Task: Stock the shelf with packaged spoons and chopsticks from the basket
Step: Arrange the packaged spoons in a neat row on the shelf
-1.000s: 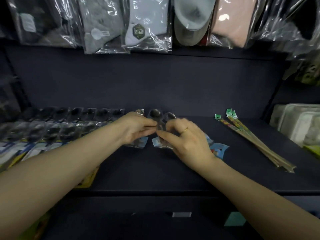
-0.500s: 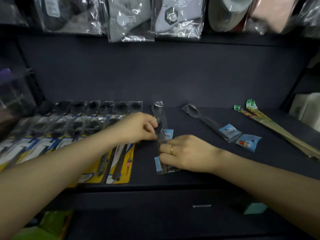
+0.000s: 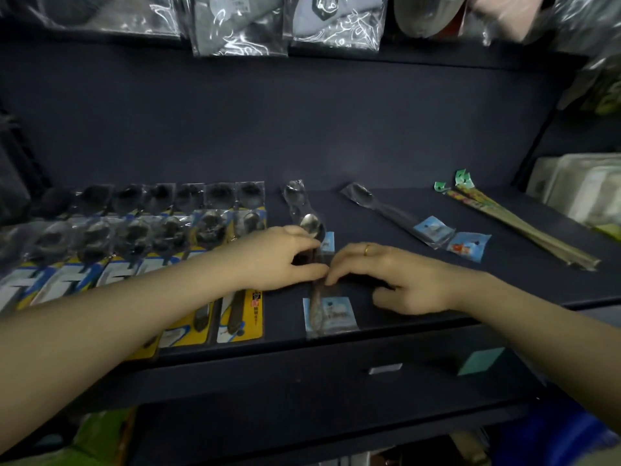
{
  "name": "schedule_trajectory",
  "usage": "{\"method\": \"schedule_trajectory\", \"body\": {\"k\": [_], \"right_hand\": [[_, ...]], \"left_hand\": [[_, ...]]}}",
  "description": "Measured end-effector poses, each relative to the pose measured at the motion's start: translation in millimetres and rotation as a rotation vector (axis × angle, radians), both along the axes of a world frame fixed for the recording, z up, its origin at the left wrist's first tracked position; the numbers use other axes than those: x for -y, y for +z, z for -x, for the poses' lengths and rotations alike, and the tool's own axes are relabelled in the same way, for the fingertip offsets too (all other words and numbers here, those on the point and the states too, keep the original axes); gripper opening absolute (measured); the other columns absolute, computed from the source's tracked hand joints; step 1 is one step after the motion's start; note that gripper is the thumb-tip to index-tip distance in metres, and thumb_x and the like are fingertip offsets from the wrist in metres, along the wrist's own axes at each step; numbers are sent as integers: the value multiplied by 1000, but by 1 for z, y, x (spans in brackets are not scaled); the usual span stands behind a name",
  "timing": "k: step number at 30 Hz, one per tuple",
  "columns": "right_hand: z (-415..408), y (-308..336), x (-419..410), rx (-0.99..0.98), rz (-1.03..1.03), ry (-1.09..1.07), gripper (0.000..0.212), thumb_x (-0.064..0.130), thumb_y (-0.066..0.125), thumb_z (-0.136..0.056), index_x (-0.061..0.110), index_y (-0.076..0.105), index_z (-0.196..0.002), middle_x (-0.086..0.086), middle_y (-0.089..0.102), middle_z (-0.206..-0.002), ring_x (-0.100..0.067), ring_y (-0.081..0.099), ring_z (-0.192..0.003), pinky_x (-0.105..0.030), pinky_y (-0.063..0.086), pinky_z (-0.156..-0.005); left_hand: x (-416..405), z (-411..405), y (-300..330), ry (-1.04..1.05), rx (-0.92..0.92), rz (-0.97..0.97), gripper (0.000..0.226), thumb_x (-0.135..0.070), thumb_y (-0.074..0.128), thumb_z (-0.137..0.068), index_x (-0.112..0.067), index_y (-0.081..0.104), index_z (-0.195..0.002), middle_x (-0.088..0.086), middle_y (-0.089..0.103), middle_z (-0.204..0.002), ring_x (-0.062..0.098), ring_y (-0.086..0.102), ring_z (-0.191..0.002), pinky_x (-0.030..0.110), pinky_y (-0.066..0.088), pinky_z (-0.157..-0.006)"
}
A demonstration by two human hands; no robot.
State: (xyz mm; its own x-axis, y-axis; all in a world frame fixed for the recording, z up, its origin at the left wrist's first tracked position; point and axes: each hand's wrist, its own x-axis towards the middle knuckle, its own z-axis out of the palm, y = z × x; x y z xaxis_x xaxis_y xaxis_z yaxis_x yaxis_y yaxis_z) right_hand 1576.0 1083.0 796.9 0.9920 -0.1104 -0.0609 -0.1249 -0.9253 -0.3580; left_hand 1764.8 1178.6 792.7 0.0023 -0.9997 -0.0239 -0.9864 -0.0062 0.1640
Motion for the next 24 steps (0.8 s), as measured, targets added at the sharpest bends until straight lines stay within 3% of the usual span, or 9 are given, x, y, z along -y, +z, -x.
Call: {"method": "schedule_trajectory", "body": {"k": [3,5,8,11,13,16,20,22,24], "right_hand": [[1,-9,12,77,-29,-125,38,18,49,-84,20,57,-121,6,50,-126,-7,44,-119,-15,31,-103],[-1,-18,31,187,106,-271,35,24,52,-87,15,58,-120,-2,53,-126,-16,47,-121,-23,34,-104],[-4,-24,59,163,345,-652,45,32,50,-91,8,49,-129,-14,48,-136,-33,41,-128,-38,32,-108],[-9,-17,81,25,368,-900,50,40,43,-94,5,43,-129,-18,47,-137,-37,37,-130,-42,31,-106],[-13,-13,97,-10,253,-947,48,44,46,-91,4,49,-118,-19,53,-130,-38,45,-123,-43,36,-100],[-18,-3,117,15,57,-953,40,38,63,-80,5,57,-101,-18,61,-117,-35,56,-107,-39,46,-88],[-27,10,125,-72,16,-883,37,21,70,-77,-4,60,-102,-16,58,-96,-27,57,-89,-28,40,-67],[-30,13,126,-77,47,-852,22,19,68,-77,1,56,-81,-13,52,-86,-24,50,-80,-26,36,-56],[-29,15,128,-9,42,-836,23,18,64,-77,5,47,-67,-10,48,-74,-24,49,-75,-25,36,-56]], "left_hand": [[-2,3,-1,16,58,-85,89,-72,44,-73,-26,21,-145,-9,16,-155,15,25,-139,34,30,-112],[-2,4,-1,25,134,-92,95,-78,42,-68,-27,20,-145,-8,15,-155,18,21,-140,38,30,-112],[1,7,3,35,198,-63,97,-80,42,-64,-25,28,-142,-5,28,-149,18,24,-137,38,32,-110],[8,9,7,91,67,110,78,-72,41,-73,-21,45,-132,-2,45,-136,18,38,-127,36,38,-103],[16,12,10,104,-72,271,55,-58,43,-83,-18,55,-119,0,55,-119,16,50,-112,30,42,-93],[28,19,15,120,-165,367,32,-37,53,-88,-14,62,-107,2,60,-106,16,56,-99,25,42,-85],[47,31,19,166,-219,339,24,-28,56,-87,-14,65,-104,1,64,-105,14,58,-98,23,43,-82],[56,37,21,228,-342,305,19,-27,57,-87,-18,66,-101,-3,66,-101,10,59,-94,19,45,-76],[66,43,22,319,-447,283,16,-28,56,-86,-19,67,-94,-5,68,-96,11,61,-89,20,47,-75]]}}
